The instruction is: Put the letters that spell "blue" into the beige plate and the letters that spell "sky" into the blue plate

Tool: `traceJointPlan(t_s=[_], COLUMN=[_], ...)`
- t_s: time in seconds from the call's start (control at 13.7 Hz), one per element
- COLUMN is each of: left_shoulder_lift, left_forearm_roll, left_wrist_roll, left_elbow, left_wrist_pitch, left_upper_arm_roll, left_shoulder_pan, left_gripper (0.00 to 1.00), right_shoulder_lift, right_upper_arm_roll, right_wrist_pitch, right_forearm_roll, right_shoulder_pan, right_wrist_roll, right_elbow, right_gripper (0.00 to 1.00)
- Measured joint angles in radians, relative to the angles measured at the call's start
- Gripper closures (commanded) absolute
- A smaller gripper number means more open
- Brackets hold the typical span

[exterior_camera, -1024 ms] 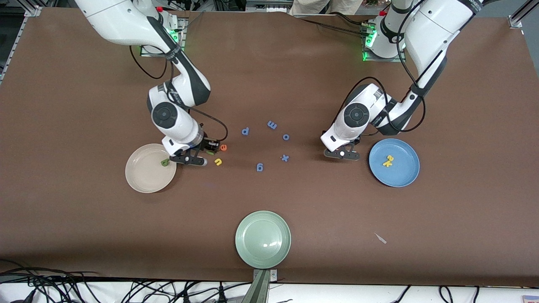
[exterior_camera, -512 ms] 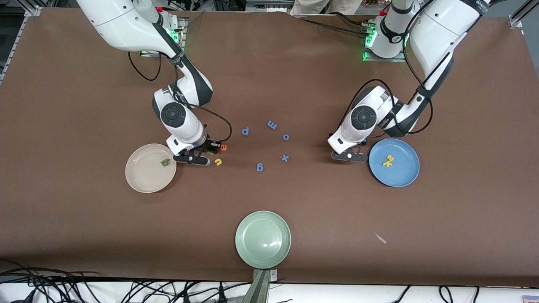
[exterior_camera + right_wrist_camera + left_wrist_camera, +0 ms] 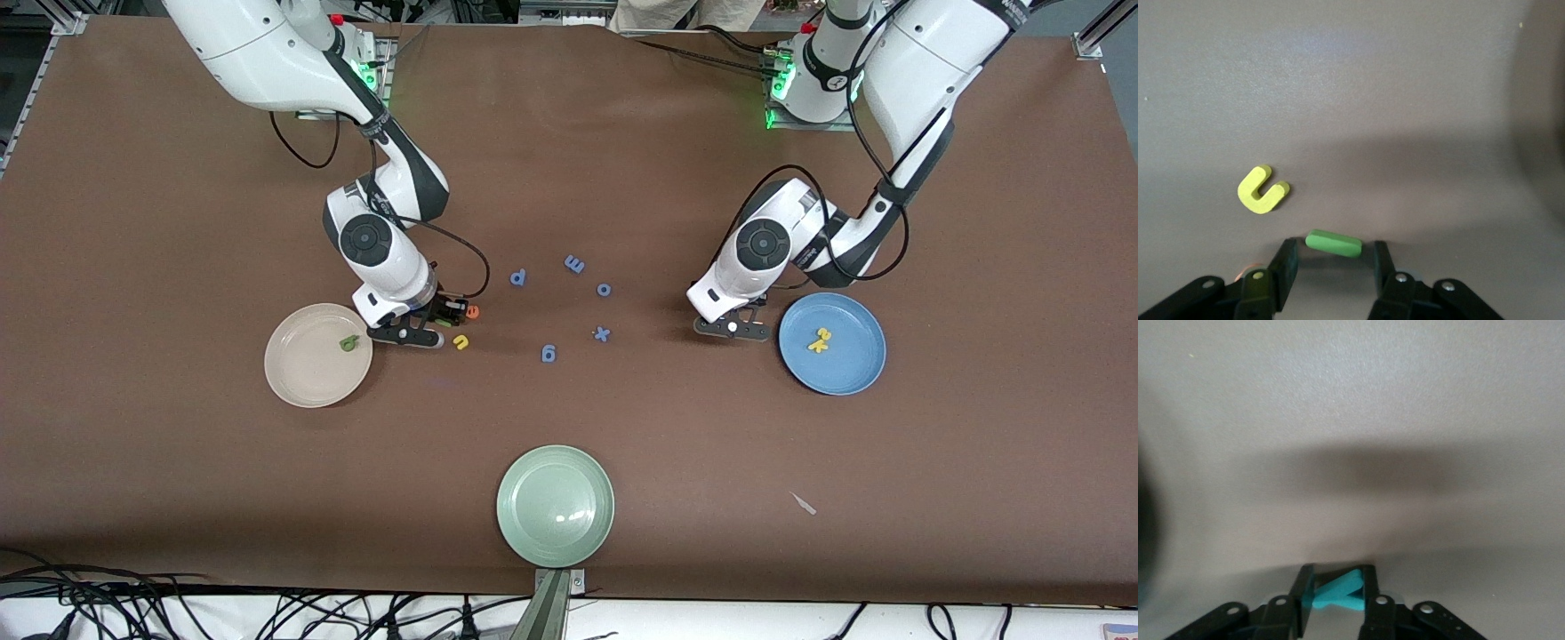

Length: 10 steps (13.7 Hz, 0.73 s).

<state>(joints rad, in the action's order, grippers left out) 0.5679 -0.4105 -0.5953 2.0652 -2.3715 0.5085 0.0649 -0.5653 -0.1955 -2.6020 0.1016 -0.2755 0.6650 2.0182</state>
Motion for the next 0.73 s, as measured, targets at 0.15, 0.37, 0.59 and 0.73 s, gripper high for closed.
traceJointPlan(t_s=[0.15,0.37,0.59,0.73], left_shoulder_lift=[0.0,-0.014,-0.042,-0.045], left_forearm_roll=[0.0,-0.001,-0.001,-0.001], left_wrist_roll=[0.0,0.001,0.001,0.001], left_elbow=[0.001,-0.002,0.0,0.018], left_wrist_pitch=[-0.003,0.009,0.037,0.044], left_upper_arm_roll=[0.003,0.003,0.008,0.016], left_shoulder_pan=[0.0,0.002,0.0,0.001], left_gripper=[0.91,0.9,0.15,0.01], right_shoulder_lift=[0.001,0.004,0.005,0.005], right_upper_arm_roll=[0.001,0.001,0.002,0.002], right_wrist_pitch=[-0.004,-0.005,-0.008,-0.008], right_forearm_roll=[0.01,0.014,0.016,0.016], right_shoulder_pan=[0.001,0.001,0.001,0.001], right_wrist_roll=[0.0,0.0,-0.001,-0.001], right_elbow=[0.003,0.005,0.007,0.007], right_gripper=[0.62,0.68,0.68,0.67])
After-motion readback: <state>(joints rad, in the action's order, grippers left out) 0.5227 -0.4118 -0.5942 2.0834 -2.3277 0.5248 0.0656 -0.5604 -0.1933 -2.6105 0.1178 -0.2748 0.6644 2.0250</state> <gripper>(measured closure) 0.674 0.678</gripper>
